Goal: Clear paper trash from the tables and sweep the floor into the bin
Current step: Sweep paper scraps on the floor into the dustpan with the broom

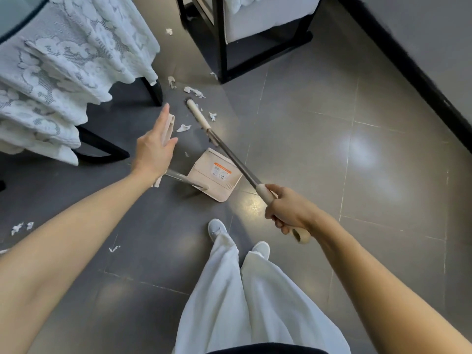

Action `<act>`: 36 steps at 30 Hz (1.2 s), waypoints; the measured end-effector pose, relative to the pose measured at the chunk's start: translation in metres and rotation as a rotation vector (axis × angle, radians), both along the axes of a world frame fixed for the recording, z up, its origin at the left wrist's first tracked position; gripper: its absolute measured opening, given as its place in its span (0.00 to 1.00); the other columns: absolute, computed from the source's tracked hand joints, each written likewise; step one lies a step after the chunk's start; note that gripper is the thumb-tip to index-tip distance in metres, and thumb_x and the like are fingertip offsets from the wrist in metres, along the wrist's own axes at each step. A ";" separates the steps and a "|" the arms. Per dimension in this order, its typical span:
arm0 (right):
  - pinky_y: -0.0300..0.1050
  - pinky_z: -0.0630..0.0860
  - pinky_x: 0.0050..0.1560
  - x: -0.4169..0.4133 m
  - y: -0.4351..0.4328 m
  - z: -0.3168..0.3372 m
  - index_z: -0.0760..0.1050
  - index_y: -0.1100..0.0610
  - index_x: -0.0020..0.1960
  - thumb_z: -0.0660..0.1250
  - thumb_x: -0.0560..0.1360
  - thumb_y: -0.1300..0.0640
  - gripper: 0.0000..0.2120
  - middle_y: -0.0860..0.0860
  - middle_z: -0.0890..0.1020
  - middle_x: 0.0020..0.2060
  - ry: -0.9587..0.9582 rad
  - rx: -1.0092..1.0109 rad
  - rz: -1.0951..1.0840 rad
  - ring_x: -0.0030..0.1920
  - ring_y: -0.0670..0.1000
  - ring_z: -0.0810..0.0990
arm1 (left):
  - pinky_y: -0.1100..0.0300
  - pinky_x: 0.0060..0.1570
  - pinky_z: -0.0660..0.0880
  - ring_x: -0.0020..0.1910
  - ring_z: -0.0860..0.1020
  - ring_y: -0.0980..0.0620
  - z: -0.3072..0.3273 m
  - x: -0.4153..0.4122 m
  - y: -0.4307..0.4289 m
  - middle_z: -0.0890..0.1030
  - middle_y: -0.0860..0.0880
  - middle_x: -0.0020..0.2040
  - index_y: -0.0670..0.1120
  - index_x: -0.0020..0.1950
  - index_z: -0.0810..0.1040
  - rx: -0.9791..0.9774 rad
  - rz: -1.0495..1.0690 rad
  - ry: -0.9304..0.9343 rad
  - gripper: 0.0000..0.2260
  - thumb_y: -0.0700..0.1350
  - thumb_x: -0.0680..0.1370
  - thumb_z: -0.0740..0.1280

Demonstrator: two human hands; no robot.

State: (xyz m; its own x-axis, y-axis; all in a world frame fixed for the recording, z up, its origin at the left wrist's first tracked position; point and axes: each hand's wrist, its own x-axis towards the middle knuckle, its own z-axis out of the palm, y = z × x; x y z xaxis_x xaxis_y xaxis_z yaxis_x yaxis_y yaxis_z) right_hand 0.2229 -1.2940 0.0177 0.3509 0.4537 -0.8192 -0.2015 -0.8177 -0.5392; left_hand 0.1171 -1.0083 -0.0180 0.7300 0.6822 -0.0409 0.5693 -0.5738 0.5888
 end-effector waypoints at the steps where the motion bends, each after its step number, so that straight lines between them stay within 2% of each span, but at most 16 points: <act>1: 0.39 0.72 0.23 0.000 0.005 -0.005 0.66 0.49 0.60 0.59 0.73 0.67 0.20 0.56 0.76 0.35 -0.014 -0.018 0.012 0.24 0.49 0.73 | 0.63 0.61 0.65 0.62 0.75 0.43 0.001 -0.001 0.003 0.75 0.49 0.68 0.58 0.77 0.55 -0.010 0.020 -0.009 0.32 0.41 0.78 0.66; 4: 0.42 0.73 0.26 0.001 0.017 -0.025 0.63 0.54 0.59 0.54 0.76 0.63 0.13 0.59 0.76 0.41 -0.030 -0.133 0.028 0.29 0.53 0.74 | 0.66 0.61 0.63 0.64 0.74 0.45 0.001 -0.003 0.016 0.74 0.49 0.68 0.58 0.77 0.56 -0.049 0.072 -0.031 0.32 0.40 0.78 0.66; 6: 0.43 0.71 0.26 0.003 0.025 -0.036 0.63 0.56 0.57 0.52 0.78 0.57 0.08 0.60 0.76 0.39 -0.116 -0.190 0.058 0.28 0.54 0.73 | 0.62 0.63 0.64 0.65 0.73 0.44 0.000 -0.003 0.024 0.73 0.48 0.69 0.58 0.77 0.55 -0.067 0.107 -0.029 0.32 0.40 0.78 0.65; 8: 0.40 0.69 0.22 0.003 0.031 -0.044 0.64 0.57 0.56 0.52 0.78 0.56 0.08 0.58 0.76 0.37 -0.191 -0.241 0.192 0.24 0.54 0.72 | 0.58 0.63 0.66 0.65 0.73 0.42 -0.002 -0.001 0.033 0.73 0.46 0.69 0.56 0.78 0.55 -0.055 0.143 -0.029 0.32 0.39 0.79 0.65; 10: 0.39 0.67 0.20 -0.004 0.035 -0.046 0.66 0.57 0.60 0.55 0.78 0.61 0.12 0.56 0.75 0.38 -0.232 -0.303 0.371 0.24 0.51 0.72 | 0.56 0.62 0.67 0.64 0.73 0.40 -0.003 0.002 0.042 0.74 0.45 0.68 0.54 0.78 0.54 -0.036 0.163 -0.023 0.32 0.39 0.79 0.65; 12: 0.39 0.67 0.21 -0.010 0.036 -0.046 0.63 0.55 0.69 0.56 0.77 0.63 0.20 0.54 0.72 0.42 -0.249 -0.350 0.469 0.27 0.49 0.70 | 0.57 0.61 0.67 0.63 0.73 0.40 -0.003 0.007 0.049 0.74 0.45 0.68 0.53 0.78 0.54 -0.041 0.167 -0.030 0.32 0.40 0.78 0.65; 16: 0.35 0.65 0.17 0.003 0.048 -0.036 0.61 0.48 0.73 0.55 0.76 0.63 0.27 0.54 0.72 0.46 -0.238 -0.298 0.386 0.28 0.51 0.73 | 0.64 0.60 0.64 0.64 0.72 0.41 0.002 0.020 0.060 0.73 0.46 0.69 0.52 0.78 0.55 -0.079 0.157 -0.067 0.32 0.38 0.78 0.65; 21: 0.35 0.64 0.15 0.044 0.096 -0.024 0.61 0.49 0.73 0.55 0.76 0.64 0.27 0.54 0.72 0.44 -0.373 -0.251 0.391 0.28 0.53 0.73 | 0.60 0.67 0.63 0.69 0.70 0.46 0.016 0.033 0.082 0.71 0.48 0.71 0.53 0.78 0.54 -0.182 0.129 -0.093 0.33 0.36 0.78 0.64; 24: 0.37 0.65 0.16 0.077 0.134 -0.015 0.62 0.51 0.71 0.56 0.77 0.64 0.24 0.58 0.74 0.46 -0.463 -0.234 0.433 0.33 0.54 0.74 | 0.64 0.63 0.63 0.66 0.72 0.44 0.026 0.042 0.098 0.73 0.47 0.69 0.51 0.78 0.55 -0.088 0.108 -0.096 0.33 0.36 0.78 0.66; 27: 0.38 0.67 0.18 0.116 0.176 -0.013 0.65 0.56 0.65 0.57 0.76 0.65 0.18 0.57 0.72 0.42 -0.499 -0.201 0.427 0.34 0.55 0.74 | 0.67 0.61 0.62 0.66 0.72 0.43 0.033 0.058 0.118 0.72 0.46 0.70 0.48 0.78 0.56 -0.011 0.131 -0.107 0.33 0.36 0.77 0.67; 30: 0.41 0.68 0.21 0.160 0.219 -0.015 0.66 0.59 0.62 0.58 0.77 0.65 0.13 0.60 0.75 0.46 -0.536 -0.183 0.444 0.36 0.56 0.75 | 0.84 0.56 0.54 0.66 0.69 0.49 0.040 0.081 0.137 0.72 0.46 0.69 0.45 0.77 0.57 0.012 0.186 -0.143 0.33 0.36 0.76 0.68; 32: 0.41 0.68 0.22 0.194 0.249 -0.020 0.66 0.59 0.60 0.56 0.77 0.66 0.13 0.60 0.75 0.46 -0.548 -0.196 0.470 0.36 0.57 0.74 | 0.88 0.51 0.50 0.66 0.64 0.55 0.042 0.101 0.150 0.72 0.46 0.69 0.44 0.77 0.58 0.023 0.214 -0.173 0.33 0.35 0.76 0.68; 33: 0.42 0.69 0.24 0.213 0.264 -0.022 0.66 0.59 0.59 0.55 0.76 0.66 0.12 0.60 0.75 0.46 -0.552 -0.209 0.480 0.37 0.58 0.75 | 0.89 0.49 0.50 0.66 0.61 0.57 0.042 0.113 0.157 0.72 0.47 0.69 0.46 0.77 0.58 0.021 0.230 -0.166 0.33 0.35 0.76 0.68; 36: 0.50 0.76 0.38 0.267 0.305 -0.028 0.66 0.60 0.60 0.54 0.76 0.67 0.14 0.60 0.75 0.48 -0.553 -0.253 0.523 0.44 0.61 0.78 | 0.89 0.49 0.51 0.64 0.67 0.57 0.040 0.145 0.178 0.70 0.54 0.71 0.53 0.78 0.56 -0.009 0.283 -0.112 0.34 0.38 0.76 0.69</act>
